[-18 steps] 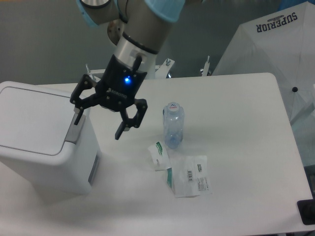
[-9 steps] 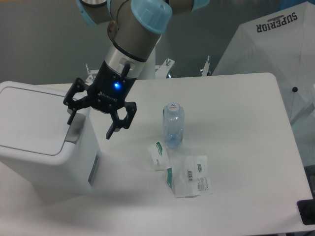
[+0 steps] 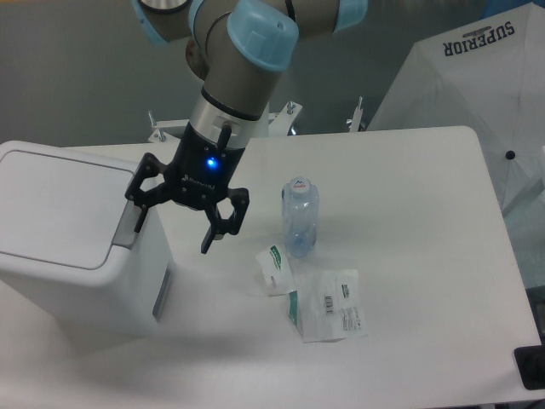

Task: Open the trash can
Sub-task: 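Press down on the grey lid button with the gripper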

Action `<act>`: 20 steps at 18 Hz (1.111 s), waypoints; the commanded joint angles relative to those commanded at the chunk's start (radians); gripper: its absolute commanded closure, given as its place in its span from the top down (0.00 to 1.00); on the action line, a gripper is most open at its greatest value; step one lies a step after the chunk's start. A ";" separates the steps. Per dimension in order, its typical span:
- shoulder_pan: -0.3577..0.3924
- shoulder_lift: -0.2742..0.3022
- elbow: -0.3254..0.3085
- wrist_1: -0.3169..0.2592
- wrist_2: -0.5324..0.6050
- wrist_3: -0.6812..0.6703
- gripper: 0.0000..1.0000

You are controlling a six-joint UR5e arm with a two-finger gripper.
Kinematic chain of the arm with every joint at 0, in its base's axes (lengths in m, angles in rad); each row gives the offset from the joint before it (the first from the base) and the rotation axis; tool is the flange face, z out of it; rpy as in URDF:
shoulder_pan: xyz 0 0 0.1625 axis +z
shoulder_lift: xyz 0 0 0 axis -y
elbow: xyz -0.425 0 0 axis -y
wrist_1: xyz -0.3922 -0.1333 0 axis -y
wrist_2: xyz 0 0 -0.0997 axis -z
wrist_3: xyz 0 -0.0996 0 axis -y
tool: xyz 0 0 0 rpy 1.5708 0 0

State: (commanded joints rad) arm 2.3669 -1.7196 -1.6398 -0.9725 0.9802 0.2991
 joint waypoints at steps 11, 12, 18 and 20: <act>0.000 0.001 0.003 0.000 0.000 -0.011 1.00; 0.002 0.002 0.006 0.000 -0.002 -0.012 1.00; 0.000 0.015 -0.015 0.000 -0.002 -0.014 1.00; 0.000 0.017 -0.018 0.000 -0.002 -0.017 1.00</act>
State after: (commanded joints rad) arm 2.3669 -1.7027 -1.6582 -0.9726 0.9787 0.2823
